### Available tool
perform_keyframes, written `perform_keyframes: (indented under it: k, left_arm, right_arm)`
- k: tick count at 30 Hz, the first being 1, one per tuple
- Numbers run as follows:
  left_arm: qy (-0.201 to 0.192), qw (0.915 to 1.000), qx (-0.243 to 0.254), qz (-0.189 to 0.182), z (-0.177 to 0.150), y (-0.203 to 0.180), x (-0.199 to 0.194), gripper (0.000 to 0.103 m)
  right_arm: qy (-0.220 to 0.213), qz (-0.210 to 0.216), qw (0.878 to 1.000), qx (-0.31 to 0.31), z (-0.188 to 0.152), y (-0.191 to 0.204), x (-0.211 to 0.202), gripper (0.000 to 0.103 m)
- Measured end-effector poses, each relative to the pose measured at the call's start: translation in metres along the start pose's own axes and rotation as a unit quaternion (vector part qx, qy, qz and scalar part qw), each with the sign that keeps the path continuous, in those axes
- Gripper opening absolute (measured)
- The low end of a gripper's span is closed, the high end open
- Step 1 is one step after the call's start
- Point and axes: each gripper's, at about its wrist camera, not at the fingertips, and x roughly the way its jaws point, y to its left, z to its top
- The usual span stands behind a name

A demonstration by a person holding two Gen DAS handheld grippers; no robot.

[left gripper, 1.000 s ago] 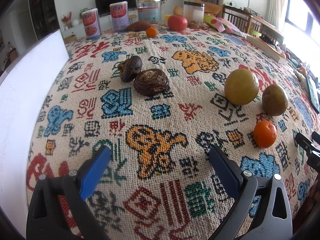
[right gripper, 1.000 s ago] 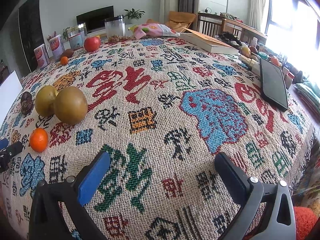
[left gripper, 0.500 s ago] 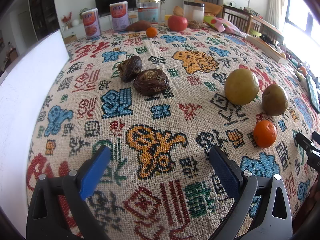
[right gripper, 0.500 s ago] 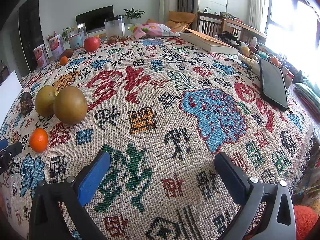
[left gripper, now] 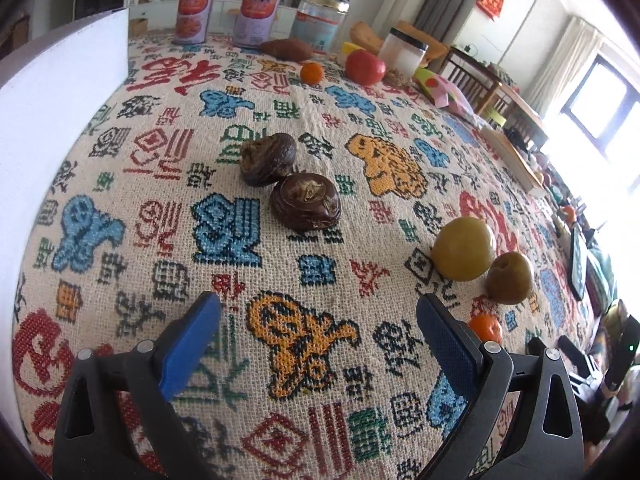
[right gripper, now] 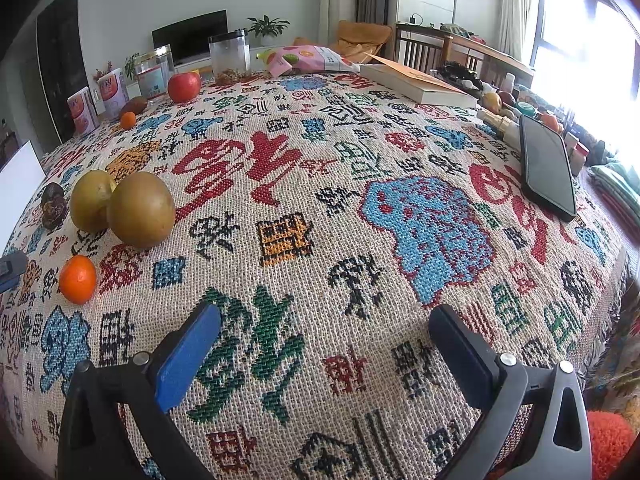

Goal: Organize fruits
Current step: 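Grasp the brown dried fruit with the left gripper while the right gripper grasps the large pear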

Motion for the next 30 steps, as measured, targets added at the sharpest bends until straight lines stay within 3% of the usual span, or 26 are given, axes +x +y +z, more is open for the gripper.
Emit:
perform_keyframes:
  k: [4, 8, 9, 10, 11, 13, 21, 24, 26, 28, 30]
  left_arm:
    - [-0.002, 0.9973, 0.033, 0.066, 0.03, -0.014, 0.03, 0.098]
    - [-0.022, 0.9957, 0.029, 0.085, 0.042, -0.015, 0.045, 0.096]
    - [-0.03, 0.995, 0.031, 0.09, 0.041, -0.014, 0.046, 0.091]
    - [-0.038, 0.9934, 0.039, 0.101, 0.04, -0.014, 0.044, 0.071]
    - [-0.039, 0.992, 0.051, 0.109, 0.038, -0.014, 0.043, 0.058]
    - [-0.037, 0.9913, 0.069, 0.106, 0.032, -0.013, 0.036, 0.047]
    - [0.009, 0.9903, 0.129, 0.052, -0.025, 0.0, -0.016, 0.047]
    - [-0.002, 0.9876, 0.145, 0.061, -0.04, 0.0, -0.024, 0.051]
    - [-0.013, 0.9857, 0.147, 0.082, -0.045, -0.001, -0.024, 0.077]
    - [-0.021, 0.986, 0.133, 0.099, -0.046, 0.002, -0.023, 0.086]
    - [-0.023, 0.9863, 0.126, 0.104, -0.046, 0.004, -0.023, 0.086]
  right_arm:
    - [0.0, 0.0, 1.0, -0.001, 0.0, 0.0, 0.0, 0.103]
    - [0.0, 0.001, 1.0, -0.001, -0.001, 0.0, 0.0, 0.103]
    - [0.001, 0.002, 1.0, -0.002, -0.001, 0.0, -0.001, 0.103]
    - [0.001, 0.003, 1.0, -0.002, -0.002, -0.001, 0.0, 0.103]
    - [0.002, 0.003, 1.0, -0.003, -0.003, -0.001, 0.0, 0.103]
    - [0.003, 0.003, 1.0, -0.002, -0.003, -0.001, 0.0, 0.103]
    - [0.009, 0.0, 1.0, 0.002, 0.0, 0.0, 0.0, 0.103]
    - [0.008, -0.002, 1.0, 0.001, 0.0, 0.0, 0.0, 0.103]
    - [0.007, -0.002, 1.0, 0.001, 0.0, 0.001, 0.001, 0.103]
    - [0.006, -0.002, 1.0, 0.001, -0.001, 0.001, 0.0, 0.103]
    - [0.003, -0.003, 1.0, 0.001, -0.002, 0.001, 0.0, 0.103]
